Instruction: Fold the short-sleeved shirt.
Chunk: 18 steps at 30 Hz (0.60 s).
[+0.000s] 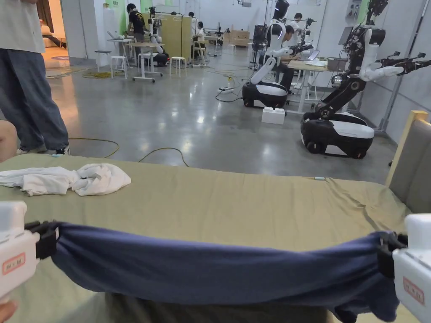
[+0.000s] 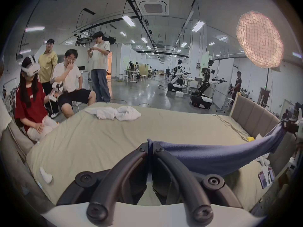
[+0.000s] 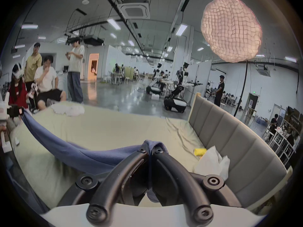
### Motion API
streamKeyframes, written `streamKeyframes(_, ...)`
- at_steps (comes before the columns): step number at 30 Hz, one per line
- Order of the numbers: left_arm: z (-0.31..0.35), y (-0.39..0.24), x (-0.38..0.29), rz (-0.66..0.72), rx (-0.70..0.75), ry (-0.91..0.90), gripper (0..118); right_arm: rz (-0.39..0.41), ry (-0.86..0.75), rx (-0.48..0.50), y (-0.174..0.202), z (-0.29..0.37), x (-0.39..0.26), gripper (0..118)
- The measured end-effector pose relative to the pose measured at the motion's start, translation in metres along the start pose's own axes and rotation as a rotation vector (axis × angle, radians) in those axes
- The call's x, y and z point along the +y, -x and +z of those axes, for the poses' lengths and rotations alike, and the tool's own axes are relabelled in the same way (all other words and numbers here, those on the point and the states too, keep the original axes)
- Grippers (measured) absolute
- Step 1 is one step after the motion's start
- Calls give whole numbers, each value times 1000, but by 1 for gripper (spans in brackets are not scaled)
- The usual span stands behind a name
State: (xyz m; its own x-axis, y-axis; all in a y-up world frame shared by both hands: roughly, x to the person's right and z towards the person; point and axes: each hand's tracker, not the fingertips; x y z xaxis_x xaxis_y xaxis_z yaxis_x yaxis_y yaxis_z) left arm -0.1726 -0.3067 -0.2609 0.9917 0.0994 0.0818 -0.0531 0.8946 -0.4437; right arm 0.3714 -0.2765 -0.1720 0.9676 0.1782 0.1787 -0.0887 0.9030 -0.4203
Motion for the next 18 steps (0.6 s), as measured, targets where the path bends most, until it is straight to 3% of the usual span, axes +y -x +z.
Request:
streamKeyframes(9,34,4,-124,-74,25,261,5,-1,345,63,4,30,-130,2)
streamKeyframes(18,6,16,-196,-123,44,484,5,39,614,105,18,9,-225,2)
